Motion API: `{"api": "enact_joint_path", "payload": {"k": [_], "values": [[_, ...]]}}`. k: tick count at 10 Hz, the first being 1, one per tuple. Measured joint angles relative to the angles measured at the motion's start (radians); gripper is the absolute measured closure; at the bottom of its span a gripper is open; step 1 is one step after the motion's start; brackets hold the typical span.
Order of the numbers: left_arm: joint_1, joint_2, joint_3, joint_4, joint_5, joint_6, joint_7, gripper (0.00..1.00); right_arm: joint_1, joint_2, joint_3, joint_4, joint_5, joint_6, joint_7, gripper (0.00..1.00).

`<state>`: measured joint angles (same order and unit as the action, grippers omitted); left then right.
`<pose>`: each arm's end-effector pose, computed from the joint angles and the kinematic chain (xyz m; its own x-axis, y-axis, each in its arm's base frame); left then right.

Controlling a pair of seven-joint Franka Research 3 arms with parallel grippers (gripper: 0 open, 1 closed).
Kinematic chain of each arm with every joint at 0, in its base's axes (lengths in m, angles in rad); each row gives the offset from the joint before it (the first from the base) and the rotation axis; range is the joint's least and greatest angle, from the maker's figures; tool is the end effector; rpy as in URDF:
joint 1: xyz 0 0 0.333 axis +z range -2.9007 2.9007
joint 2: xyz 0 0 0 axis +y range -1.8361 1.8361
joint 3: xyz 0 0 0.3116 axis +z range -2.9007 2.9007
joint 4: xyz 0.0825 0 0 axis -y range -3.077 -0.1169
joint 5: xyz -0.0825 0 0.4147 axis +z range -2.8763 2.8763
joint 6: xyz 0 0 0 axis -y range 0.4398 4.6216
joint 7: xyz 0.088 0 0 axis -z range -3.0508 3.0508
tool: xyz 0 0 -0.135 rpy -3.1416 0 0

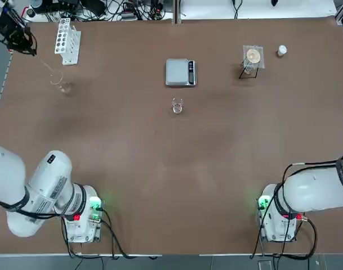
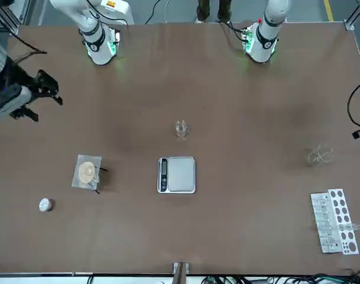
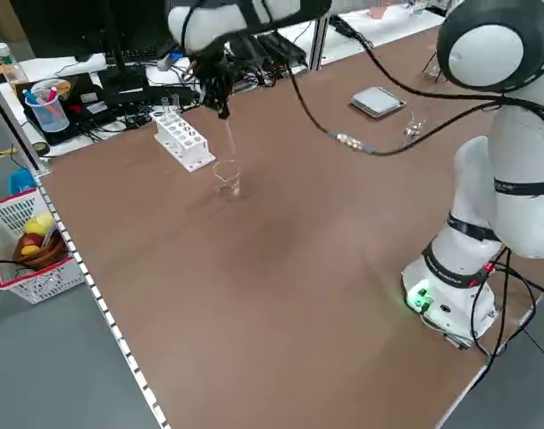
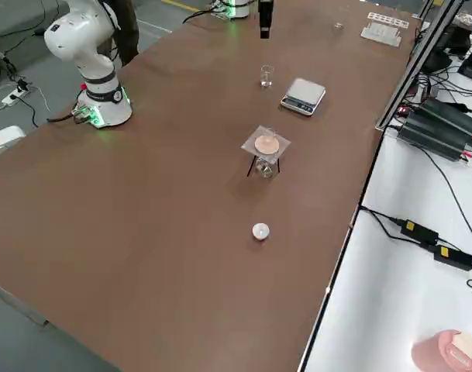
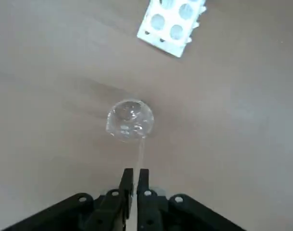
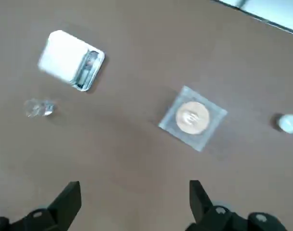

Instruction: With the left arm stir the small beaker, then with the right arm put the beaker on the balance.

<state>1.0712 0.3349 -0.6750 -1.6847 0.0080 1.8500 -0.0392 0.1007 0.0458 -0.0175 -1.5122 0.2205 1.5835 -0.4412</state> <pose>0.5882 0.2797 0.3907 0.8999 0.4234 -0.1049 0.4361 -0.8787 0.1942 0.5971 0.0794 0.5988 0.8652 0.4879 0.1158 0.5014 -0.8449 -0.1863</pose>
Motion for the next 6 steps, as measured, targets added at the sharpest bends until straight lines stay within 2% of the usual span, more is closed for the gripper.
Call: {"api": "enact_joint_path", "payload": {"k": [2, 4, 6], "values": [[0.01, 0.029, 0.0, -0.006, 0.0, 0.019, 0.01, 0.93, 0.028, 0.063, 0.004, -0.006, 0.12, 0.045, -0.124, 0.0], [0.009, 0.046, -0.002, -0.021, 0.0, 0.046, 0.015, 0.93, 0.069, 0.116, 0.006, -0.04, 0.234, 0.175, -0.231, 0.0], [0.009, 0.064, -0.002, -0.043, 0.0, 0.072, 0.016, 0.93, 0.09, 0.136, 0.007, -0.115, 0.343, 0.33, -0.333, 0.0]]}}
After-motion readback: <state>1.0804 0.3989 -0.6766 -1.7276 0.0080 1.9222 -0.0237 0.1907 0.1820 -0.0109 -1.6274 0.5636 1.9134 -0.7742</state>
